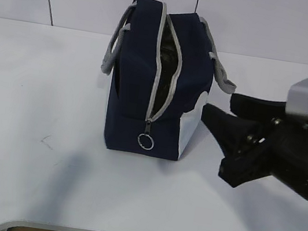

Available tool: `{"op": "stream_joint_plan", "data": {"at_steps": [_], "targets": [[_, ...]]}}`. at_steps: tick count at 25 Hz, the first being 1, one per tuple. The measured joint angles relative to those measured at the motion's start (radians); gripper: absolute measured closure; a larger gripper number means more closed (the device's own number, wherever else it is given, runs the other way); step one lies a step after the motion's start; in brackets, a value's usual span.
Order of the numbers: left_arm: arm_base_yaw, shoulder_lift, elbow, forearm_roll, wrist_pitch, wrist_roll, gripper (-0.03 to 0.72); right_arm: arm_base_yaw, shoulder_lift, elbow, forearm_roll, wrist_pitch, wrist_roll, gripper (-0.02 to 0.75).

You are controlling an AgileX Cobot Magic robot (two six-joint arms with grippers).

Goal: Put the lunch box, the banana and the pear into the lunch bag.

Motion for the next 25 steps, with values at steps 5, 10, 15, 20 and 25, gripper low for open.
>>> {"op": "stream_joint_plan", "data": {"at_steps": [5, 10, 15, 20, 25], "targets": [[0.000, 0.000, 0.000, 0.000, 0.000, -0.012, 0.318, 0.000, 0.156, 0.000, -0.041, -0.084, 0.030, 0.318], [0.000, 0.000, 0.000, 0.000, 0.000, -0.014, 0.318, 0.001, 0.308, 0.000, -0.130, -0.219, 0.047, 0.318], [0.000, 0.000, 0.000, 0.000, 0.000, -0.016, 0.319, 0.001, 0.472, 0.000, -0.146, -0.366, 0.049, 0.318], [0.000, 0.000, 0.000, 0.000, 0.000, -0.016, 0.319, 0.001, 0.593, -0.011, -0.139, -0.521, 0.051, 0.318], [0.000, 0.000, 0.000, 0.000, 0.000, -0.018, 0.319, 0.001, 0.655, -0.055, -0.136, -0.542, 0.051, 0.318]]}}
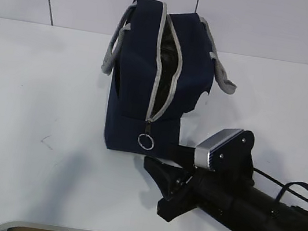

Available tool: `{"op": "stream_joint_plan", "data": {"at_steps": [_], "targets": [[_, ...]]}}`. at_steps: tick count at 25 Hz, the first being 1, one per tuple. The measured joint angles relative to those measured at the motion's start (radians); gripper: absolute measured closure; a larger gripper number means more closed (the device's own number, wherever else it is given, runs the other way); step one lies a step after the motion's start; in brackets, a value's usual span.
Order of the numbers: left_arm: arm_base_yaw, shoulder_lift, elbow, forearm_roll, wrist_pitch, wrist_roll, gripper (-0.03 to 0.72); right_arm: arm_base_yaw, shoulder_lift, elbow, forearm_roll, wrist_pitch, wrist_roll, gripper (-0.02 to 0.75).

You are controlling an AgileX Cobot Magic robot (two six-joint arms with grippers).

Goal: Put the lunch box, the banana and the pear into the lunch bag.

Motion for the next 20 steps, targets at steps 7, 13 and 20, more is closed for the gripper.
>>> {"op": "stream_joint_plan", "data": {"at_steps": [7, 13, 20], "targets": [[0.000, 0.000, 0.000, 0.000, 0.000, 0.000, 0.319, 0.000, 0.038, -0.095, 0.002, 0.037, 0.001, 0.318], [0.000, 0.000, 0.000, 0.000, 0.000, 0.000, 0.319, 0.000, 0.076, -0.116, -0.009, 0.056, 0.015, 0.318], [0.000, 0.000, 0.000, 0.000, 0.000, 0.000, 0.327, 0.000, 0.080, -0.142, -0.013, 0.065, 0.037, 0.318]]}}
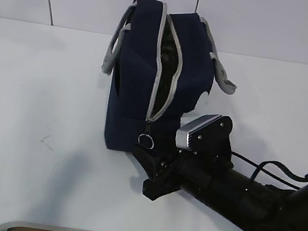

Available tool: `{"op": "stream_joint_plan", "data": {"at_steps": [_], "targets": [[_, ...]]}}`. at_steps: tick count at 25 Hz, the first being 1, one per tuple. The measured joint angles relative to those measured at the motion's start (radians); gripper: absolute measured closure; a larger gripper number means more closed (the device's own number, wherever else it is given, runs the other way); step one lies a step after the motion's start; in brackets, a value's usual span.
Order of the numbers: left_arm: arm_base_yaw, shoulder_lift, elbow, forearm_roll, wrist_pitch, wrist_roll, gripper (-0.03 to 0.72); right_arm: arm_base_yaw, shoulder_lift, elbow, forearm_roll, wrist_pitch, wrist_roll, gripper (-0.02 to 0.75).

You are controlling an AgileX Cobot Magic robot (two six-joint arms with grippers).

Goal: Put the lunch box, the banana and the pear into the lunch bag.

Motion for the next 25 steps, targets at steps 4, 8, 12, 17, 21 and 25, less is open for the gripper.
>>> {"op": "stream_joint_plan", "data": {"at_steps": [4, 8, 12, 17, 21, 25], "targets": [[0.000, 0.000, 0.000, 0.000, 0.000, 0.000, 0.335, 0.000, 0.000, -0.011, -0.004, 0.010, 0.010, 0.318], [0.000, 0.000, 0.000, 0.000, 0.000, 0.000, 0.338, 0.000, 0.000, -0.012, -0.027, 0.018, 0.040, 0.341], [0.000, 0.000, 0.000, 0.000, 0.000, 0.000, 0.339, 0.000, 0.000, -0.012, -0.047, 0.030, 0.045, 0.366], [0.000, 0.000, 0.000, 0.000, 0.000, 0.000, 0.343, 0.000, 0.000, -0.012, -0.049, 0.040, 0.047, 0.370], [0.000, 0.000, 0.000, 0.000, 0.000, 0.000, 0.349, 0.000, 0.000, -0.012, -0.049, 0.040, 0.049, 0.389], [0.000, 0.000, 0.000, 0.000, 0.000, 0.000, 0.350, 0.000, 0.000, -0.012, -0.049, 0.040, 0.049, 0.441]]}}
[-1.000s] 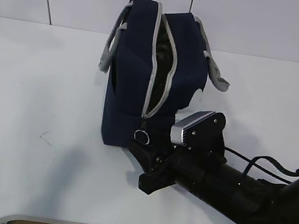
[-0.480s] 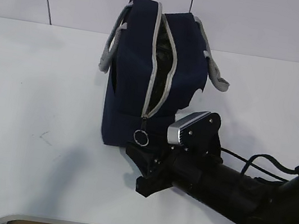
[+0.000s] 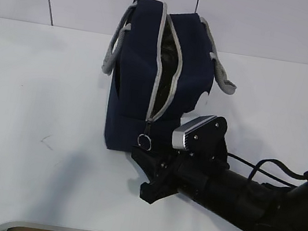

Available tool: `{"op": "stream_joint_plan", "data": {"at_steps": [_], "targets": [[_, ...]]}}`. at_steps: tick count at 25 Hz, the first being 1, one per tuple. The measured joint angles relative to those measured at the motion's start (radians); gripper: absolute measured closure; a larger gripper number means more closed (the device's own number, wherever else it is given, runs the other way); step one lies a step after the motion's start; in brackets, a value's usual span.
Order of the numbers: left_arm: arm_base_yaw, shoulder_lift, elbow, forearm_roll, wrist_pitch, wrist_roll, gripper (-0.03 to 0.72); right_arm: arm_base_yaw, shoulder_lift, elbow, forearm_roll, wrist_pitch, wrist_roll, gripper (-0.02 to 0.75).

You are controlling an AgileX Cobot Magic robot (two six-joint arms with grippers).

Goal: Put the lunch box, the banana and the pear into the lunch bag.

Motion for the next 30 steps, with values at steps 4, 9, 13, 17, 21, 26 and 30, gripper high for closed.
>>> {"op": "stream_joint_plan", "data": {"at_steps": [4, 9, 13, 17, 21, 26, 30], "targets": [[0.000, 0.000, 0.000, 0.000, 0.000, 0.000, 0.365, 0.000, 0.000, 0.000, 0.002, 0.006, 0.000, 0.484], [0.000, 0.000, 0.000, 0.000, 0.000, 0.000, 0.368, 0.000, 0.000, 0.000, 0.024, 0.028, 0.000, 0.495], [0.000, 0.000, 0.000, 0.000, 0.000, 0.000, 0.370, 0.000, 0.000, 0.000, 0.035, 0.028, 0.000, 0.496], [0.000, 0.000, 0.000, 0.000, 0.000, 0.000, 0.370, 0.000, 0.000, 0.000, 0.037, 0.028, 0.000, 0.496], [0.000, 0.000, 0.000, 0.000, 0.000, 0.000, 0.375, 0.000, 0.000, 0.000, 0.037, 0.028, 0.000, 0.498], [0.000, 0.000, 0.000, 0.000, 0.000, 0.000, 0.379, 0.000, 0.000, 0.000, 0.039, 0.028, 0.000, 0.605], [0.000, 0.000, 0.000, 0.000, 0.000, 0.000, 0.384, 0.000, 0.000, 0.000, 0.039, 0.028, 0.000, 0.668]]}}
